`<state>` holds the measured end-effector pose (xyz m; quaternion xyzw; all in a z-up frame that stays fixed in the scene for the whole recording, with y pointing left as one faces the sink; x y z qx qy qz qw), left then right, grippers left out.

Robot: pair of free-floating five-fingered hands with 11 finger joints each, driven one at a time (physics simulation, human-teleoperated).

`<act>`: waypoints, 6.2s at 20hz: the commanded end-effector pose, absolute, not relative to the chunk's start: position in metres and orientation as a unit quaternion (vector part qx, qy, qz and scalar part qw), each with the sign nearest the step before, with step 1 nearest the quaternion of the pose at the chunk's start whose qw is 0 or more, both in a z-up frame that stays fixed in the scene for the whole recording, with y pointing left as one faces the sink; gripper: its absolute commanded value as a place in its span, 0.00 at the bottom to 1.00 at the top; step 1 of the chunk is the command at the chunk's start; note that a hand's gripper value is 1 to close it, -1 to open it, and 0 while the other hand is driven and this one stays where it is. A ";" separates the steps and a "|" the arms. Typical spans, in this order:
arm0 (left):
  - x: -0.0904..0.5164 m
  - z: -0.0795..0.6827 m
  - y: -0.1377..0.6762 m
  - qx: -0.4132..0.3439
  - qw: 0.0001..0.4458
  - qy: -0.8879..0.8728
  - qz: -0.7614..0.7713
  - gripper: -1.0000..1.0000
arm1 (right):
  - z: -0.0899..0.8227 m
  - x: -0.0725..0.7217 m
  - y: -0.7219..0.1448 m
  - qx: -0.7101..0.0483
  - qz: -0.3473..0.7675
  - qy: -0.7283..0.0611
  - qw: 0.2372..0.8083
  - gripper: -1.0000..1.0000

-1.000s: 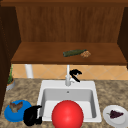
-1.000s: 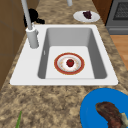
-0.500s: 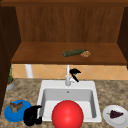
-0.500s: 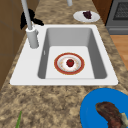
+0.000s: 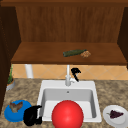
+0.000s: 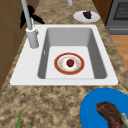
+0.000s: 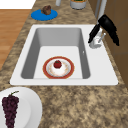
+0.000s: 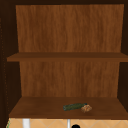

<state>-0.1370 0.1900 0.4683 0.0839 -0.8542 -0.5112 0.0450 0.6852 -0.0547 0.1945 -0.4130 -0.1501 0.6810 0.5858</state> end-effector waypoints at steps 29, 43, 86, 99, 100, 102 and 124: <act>-0.137 0.468 0.190 0.084 0.045 -0.854 -0.511 0.50 | 0.193 0.681 -0.062 -0.315 0.667 -0.277 0.616 1.00; -0.137 0.468 0.190 0.084 0.045 -0.854 -0.511 0.50 | 0.189 0.687 -0.014 -0.468 0.610 -0.126 0.628 1.00; -0.137 0.468 0.190 0.084 0.045 -0.854 -0.511 0.50 | 0.181 0.674 -0.029 -0.548 0.543 -0.050 0.634 0.00; -0.137 0.468 0.190 0.084 0.045 -0.854 -0.511 0.50 | 0.215 0.677 -0.026 -0.555 0.535 0.010 0.637 0.00; -0.137 0.468 0.190 0.084 0.045 -0.854 -0.511 0.50 | 0.215 0.676 -0.026 -0.556 0.535 0.014 0.636 0.00; -0.137 0.468 0.190 0.084 0.045 -0.854 -0.511 0.50 | 0.216 0.676 -0.023 -0.556 0.535 0.023 0.635 0.00; -0.137 0.468 0.190 0.084 0.045 -0.854 -0.511 0.50 | 0.250 0.688 -0.053 -0.448 0.549 -0.006 0.705 0.00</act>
